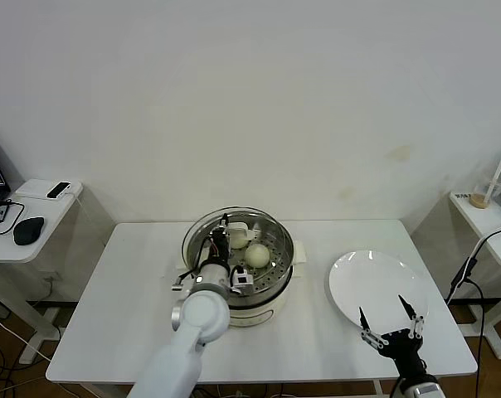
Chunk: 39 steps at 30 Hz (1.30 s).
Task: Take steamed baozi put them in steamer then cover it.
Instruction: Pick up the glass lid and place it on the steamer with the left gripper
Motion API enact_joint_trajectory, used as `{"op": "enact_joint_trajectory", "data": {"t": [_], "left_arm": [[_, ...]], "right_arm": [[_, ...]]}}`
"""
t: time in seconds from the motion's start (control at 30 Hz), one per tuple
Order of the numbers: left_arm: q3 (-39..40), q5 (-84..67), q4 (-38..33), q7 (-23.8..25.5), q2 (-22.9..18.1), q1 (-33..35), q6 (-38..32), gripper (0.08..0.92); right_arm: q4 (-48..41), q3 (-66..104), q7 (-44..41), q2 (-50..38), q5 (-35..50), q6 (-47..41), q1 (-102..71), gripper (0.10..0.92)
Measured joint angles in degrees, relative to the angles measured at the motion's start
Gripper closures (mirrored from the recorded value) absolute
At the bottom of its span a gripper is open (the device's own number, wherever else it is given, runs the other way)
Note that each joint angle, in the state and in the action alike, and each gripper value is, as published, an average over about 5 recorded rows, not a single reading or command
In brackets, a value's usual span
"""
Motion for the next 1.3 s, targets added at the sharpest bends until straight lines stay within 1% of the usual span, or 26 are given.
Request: {"op": "enact_joint_trajectory", "data": {"t": [0.27, 0.67, 1.03, 1.13, 1.3], "left_arm": [[0.4, 2.3, -0.1, 0.5, -1.6, 0.9, -0.1, 0.852], [0.2, 4.2, 0.1, 0.7, -2.2, 2.3, -0.6, 0.852], [-0.4, 4.7, 0.8, -0.2, -2.7, 2.3, -1.1, 0.849], [-0.4, 4.6, 0.4, -0.4, -2.6, 2.7, -1.2, 0.807], [-0.1, 4.9, -0.9, -0.8, -2.1, 3.6, -1.6, 0.666]], "right_arm": [[-0.5, -0.6, 0.0, 0.0, -0.4, 0.1, 0.2, 0.203], [-0.8, -1.2, -0.1, 0.1, -0.8, 0.2, 0.3, 0.203], [-0.8, -1.5, -0.2, 0.1, -1.2, 0.4, 0.1, 0.203], [-0.8, -1.6, -0.2, 0.1, -1.2, 0.4, 0.1, 0.203], [-0.9, -1.7, -0.2, 0.1, -1.4, 0.5, 0.1, 0.203]]}}
